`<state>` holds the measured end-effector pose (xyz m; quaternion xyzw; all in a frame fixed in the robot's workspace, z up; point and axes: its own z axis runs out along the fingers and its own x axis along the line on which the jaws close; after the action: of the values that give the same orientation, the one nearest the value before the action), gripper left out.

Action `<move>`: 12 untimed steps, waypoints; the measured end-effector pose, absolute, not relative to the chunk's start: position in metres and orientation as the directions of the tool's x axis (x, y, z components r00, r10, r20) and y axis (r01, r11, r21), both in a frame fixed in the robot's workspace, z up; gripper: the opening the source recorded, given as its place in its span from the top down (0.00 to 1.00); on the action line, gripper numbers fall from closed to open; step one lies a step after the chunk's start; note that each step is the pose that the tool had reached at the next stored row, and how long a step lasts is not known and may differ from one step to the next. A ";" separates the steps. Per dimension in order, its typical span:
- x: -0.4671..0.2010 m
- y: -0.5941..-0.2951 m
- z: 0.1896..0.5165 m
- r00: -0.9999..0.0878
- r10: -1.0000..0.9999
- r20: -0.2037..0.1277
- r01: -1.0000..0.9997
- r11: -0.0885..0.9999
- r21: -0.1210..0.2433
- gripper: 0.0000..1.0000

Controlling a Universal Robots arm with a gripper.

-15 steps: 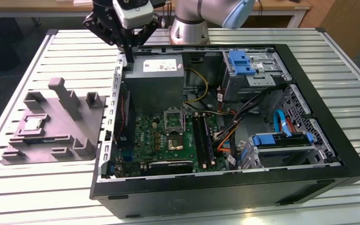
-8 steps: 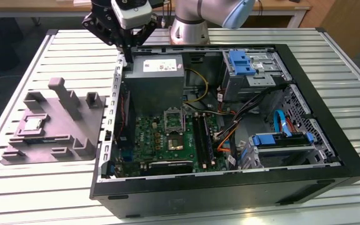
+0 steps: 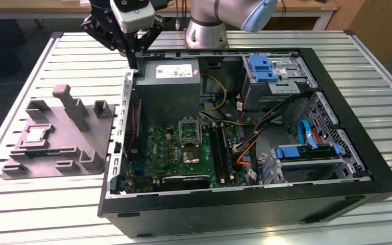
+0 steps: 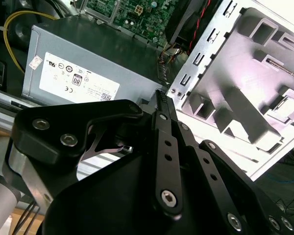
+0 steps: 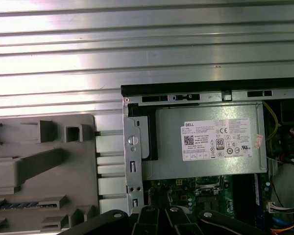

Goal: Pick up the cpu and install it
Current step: 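Reach for the cpu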

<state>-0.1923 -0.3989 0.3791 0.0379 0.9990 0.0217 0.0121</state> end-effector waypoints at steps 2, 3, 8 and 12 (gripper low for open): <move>-0.193 -0.399 0.379 -0.997 0.076 -0.023 0.075 0.996 0.044 0.89; -0.193 -0.399 0.379 -0.997 0.076 -0.023 0.075 0.996 0.044 0.89; -0.194 -0.399 0.379 -0.997 0.076 -0.023 0.075 0.996 0.044 0.89; -0.198 -0.399 0.379 -0.997 0.076 -0.023 0.075 0.996 0.044 0.89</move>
<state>-0.1976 -0.3989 0.3790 0.0379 0.9990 0.0217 0.0121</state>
